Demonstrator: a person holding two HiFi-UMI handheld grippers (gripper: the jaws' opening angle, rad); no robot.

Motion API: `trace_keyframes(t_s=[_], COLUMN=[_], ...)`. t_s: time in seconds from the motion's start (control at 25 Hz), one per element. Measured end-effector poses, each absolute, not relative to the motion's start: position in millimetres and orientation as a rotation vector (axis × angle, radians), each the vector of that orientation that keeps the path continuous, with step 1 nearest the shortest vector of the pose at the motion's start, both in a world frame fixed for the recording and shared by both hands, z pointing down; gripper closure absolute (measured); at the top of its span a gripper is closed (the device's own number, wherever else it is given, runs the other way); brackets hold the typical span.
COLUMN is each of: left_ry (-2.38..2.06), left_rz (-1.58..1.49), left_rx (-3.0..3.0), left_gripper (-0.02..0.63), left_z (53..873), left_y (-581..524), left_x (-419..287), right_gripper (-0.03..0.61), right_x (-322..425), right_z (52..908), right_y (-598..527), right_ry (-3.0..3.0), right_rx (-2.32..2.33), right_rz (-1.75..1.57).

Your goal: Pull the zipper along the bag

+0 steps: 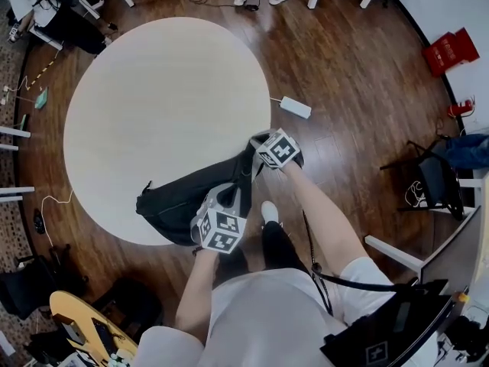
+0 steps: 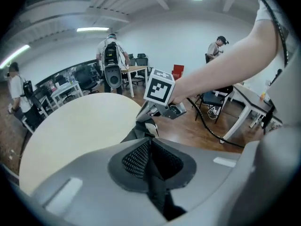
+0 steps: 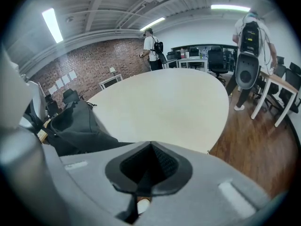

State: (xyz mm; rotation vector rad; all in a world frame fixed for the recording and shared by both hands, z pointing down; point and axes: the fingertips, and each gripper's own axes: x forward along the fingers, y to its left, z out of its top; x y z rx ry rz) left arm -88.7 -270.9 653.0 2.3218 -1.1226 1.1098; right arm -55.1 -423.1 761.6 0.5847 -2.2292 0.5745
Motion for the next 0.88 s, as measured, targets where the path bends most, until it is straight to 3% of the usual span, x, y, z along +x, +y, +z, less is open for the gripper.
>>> trace_keyframes(t_s=[0.44, 0.88], left_ry=[-1.200, -1.675], left_rz=[0.939, 0.892], left_rx=[2.247, 1.790], left_gripper=[0.578, 0.578], left_z=[629, 632], left_y=[-229, -155], left_x=[-144, -370], right_gripper=[0.589, 0.589], right_x=[-56, -55], right_z=[763, 761], right_y=[-417, -417], right_ry=[-2.196, -2.114], right_rx=[0.604, 0.732], right_rz=[0.485, 0.402])
